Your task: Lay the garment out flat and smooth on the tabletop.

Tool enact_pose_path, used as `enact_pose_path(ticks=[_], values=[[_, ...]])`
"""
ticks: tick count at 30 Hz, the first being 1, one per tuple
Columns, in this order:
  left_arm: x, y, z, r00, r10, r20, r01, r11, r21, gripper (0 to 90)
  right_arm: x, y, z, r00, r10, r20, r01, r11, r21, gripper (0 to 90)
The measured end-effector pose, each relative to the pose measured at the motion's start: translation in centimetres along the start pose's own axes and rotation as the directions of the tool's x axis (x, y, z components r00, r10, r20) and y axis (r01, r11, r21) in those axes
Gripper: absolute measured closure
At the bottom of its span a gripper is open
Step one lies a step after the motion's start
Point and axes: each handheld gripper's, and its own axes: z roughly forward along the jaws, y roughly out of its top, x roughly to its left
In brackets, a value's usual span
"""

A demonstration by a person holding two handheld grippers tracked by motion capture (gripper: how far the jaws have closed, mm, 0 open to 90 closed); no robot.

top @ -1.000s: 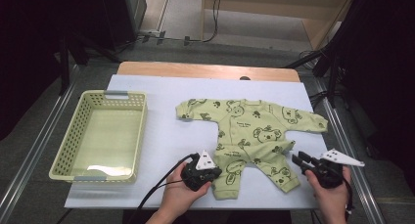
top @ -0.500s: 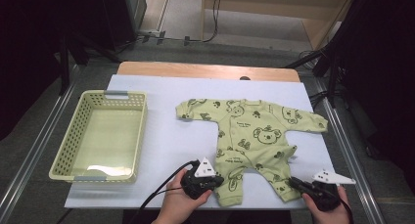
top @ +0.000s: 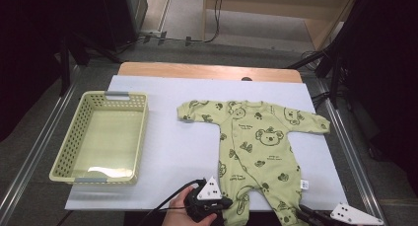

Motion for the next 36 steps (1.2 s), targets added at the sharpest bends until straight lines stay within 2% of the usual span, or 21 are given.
enact_pose_path(ticks=[1, 2, 3, 5, 7, 10, 12, 13, 14, 15, 17, 18, 21, 23, 24, 26, 28, 30, 32, 34, 36], values=[[0.0, 0.0, -0.1, 0.9999, 0.004, -0.016, -0.004, 1.0, -0.008, 76.8, 0.0, 0.2, -0.1, 0.9998, -0.004, 0.018, 0.005, 1.0, -0.021, 58.6], [0.2, 0.0, -0.3, 0.9978, -0.001, -0.066, 0.0, 0.9998, -0.022, 68.2, 0.0, 0.4, -0.2, 0.9996, 0.003, 0.03, -0.002, 0.999, -0.035, 55.7], [0.5, 0.1, -0.4, 0.9956, -0.018, -0.092, 0.014, 0.9992, -0.038, 59.2, -0.3, 0.6, -0.2, 0.9991, 0.015, 0.039, -0.013, 0.999, -0.05, 53.3], [1.2, 0.2, -0.5, 0.9903, -0.037, -0.134, 0.029, 0.9981, -0.054, 56.1, -0.8, 1.0, 0.0, 0.995, 0.037, 0.093, -0.031, 0.998, -0.061, 50.3], [1.8, 0.3, -0.2, 0.9789, -0.043, -0.2, 0.034, 0.9982, -0.049, 50.7, -1.3, 1.3, 0.5, 0.99, 0.054, 0.13, -0.048, 0.997, -0.053, 49.7], [2.8, 0.2, 0.8, 0.966, -0.066, -0.25, 0.062, 0.9978, -0.025, 50.5, -2.0, 1.8, 1.8, 0.9788, 0.061, 0.196, -0.056, 0.998, -0.028, 49.4], [3.1, 0.2, 1.6, 0.9596, -0.069, -0.273, 0.071, 0.9975, -0.002, 50.8, -2.0, 2.1, 2.6, 0.9782, 0.067, 0.197, -0.065, 0.998, -0.014, 49.4], [3.1, 0.2, 1.7, 0.9572, -0.066, -0.282, 0.067, 0.9977, -0.007, 52.6, -1.6, 2.4, 3.1, 0.9821, 0.066, 0.176, -0.065, 0.998, -0.013, 49.5], [3.0, 0.4, 1.8, 0.9539, -0.062, -0.294, 0.064, 0.9979, -0.001, 55.5, -1.2, 2.6, 3.4, 0.9859, 0.055, 0.158, -0.054, 0.998, -0.012, 49.7], [2.9, 0.5, 1.9, 0.947, -0.045, -0.318, 0.053, 0.9985, 0.015, 56.9, -0.6, 2.8, 3.8, 0.9904, 0.033, 0.134, -0.032, 0.999, -0.009, 49.8], [2.8, 0.6, 2.1, 0.9393, -0.04, -0.341, 0.049, 0.9987, 0.017, 65.5, 1.0, 3.3, 5.0, 0.996, -0.016, 0.088, 0.015, 1.0, 0.01, 49.7], [2.8, 0.7, 2.2, 0.9378, -0.039, -0.345, 0.047, 0.9988, 0.014, 69.9, 1.8, 3.5, 5.6, 0.9972, -0.043, 0.061, 0.042, 0.999, 0.017, 49.6], [2.9, 1.1, 2.4, 0.9434, -0.016, -0.331, 0.028, 0.9991, 0.032, 86.9, 4.2, 4.0, 7.3, 0.9954, -0.096, -0.002, 0.096, 0.995, 0.034, 49.4], [3.2, 1.4, 2.5, 0.9463, -0.007, -0.323, 0.022, 0.999, 0.04, 88.0, 5.3, 4.4, 8.1, 0.9917, -0.125, -0.031, 0.126, 0.991, 0.038, 49.4], [3.3, 1.5, 2.5, 0.9443, -0.001, -0.329, 0.016, 0.999, 0.042, 88.2, 5.9, 4.6, 8.6, 0.9896, -0.135, -0.051, 0.137, 0.99, 0.038, 49.4], [4.1, 1.6, 2.5, 0.9355, -0.002, -0.353, 0.015, 0.9993, 0.035, 88.2, 6.7, 4.8, 9.3, 0.9852, -0.156, -0.072, 0.159, 0.987, 0.038, 49.2], [4.8, 1.7, 2.4, 0.9354, -0.022, -0.353, 0.031, 0.9994, 0.018, 88.2, 7.4, 5.0, 10.3, 0.9802, -0.169, -0.103, 0.174, 0.984, 0.044, 47.9], [5.1, 1.6, 2.4, 0.9322, -0.022, -0.361, 0.029, 0.9995, 0.013, 88.2, 8.1, 5.2, 11.3, 0.9773, -0.181, -0.11, 0.189, 0.98, 0.061, 45.6], [5.2, 1.5, 2.3, 0.9333, -0.031, -0.358, 0.035, 0.9994, 0.004, 88.2, 8.5, 5.4, 12.0, 0.9739, -0.196, -0.114, 0.204, 0.977, 0.065, 46.7], [5.1, 1.4, 2.2, 0.9342, -0.03, -0.356, 0.035, 0.9994, 0.009, 88.2, 8.7, 5.6, 12.3, 0.973, -0.21, -0.095, 0.217, 0.974, 0.07, 55.4], [4.9, 1.3, 2.0, 0.9412, -0.04, -0.336, 0.045, 0.999, 0.008, 88.2, 8.8, 5.5, 12.2, 0.9691, -0.24, -0.056, 0.244, 0.966, 0.082, 67.9]])
